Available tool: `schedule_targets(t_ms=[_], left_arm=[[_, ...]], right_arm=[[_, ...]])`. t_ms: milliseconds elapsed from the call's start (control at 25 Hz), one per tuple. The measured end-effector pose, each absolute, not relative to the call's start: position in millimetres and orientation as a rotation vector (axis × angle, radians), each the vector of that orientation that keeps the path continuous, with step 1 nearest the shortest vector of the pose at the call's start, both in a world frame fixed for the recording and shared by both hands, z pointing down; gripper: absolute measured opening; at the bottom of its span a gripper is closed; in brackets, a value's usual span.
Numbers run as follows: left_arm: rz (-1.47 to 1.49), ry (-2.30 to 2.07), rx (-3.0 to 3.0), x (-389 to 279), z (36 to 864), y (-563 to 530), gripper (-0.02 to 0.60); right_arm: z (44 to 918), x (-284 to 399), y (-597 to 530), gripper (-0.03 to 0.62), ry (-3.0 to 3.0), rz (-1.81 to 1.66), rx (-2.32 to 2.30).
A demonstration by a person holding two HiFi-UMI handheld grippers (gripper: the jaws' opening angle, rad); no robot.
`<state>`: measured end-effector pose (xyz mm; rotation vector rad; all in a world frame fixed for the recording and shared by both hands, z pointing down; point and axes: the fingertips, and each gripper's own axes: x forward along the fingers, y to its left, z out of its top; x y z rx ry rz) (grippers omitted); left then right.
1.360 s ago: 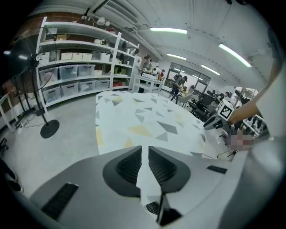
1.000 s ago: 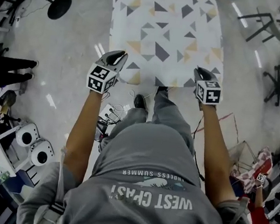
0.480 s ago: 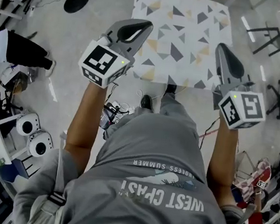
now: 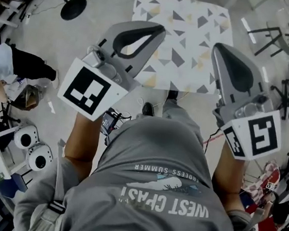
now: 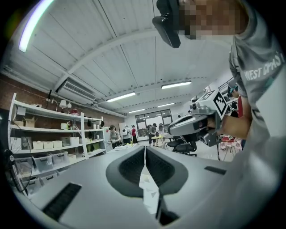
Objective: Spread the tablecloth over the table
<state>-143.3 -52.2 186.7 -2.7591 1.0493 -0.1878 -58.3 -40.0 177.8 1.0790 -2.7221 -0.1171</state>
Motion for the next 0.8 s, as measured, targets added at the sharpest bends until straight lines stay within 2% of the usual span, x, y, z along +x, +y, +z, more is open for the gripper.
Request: schedule_targets(t_ms=[800], left_arm=[[-0.189, 1.034, -2.785, -145.6, 194.8, -39.0, 0.005]], right_arm=[[173.8, -67.4, -38.0, 0.008, -2.702, -0.136, 1.091]])
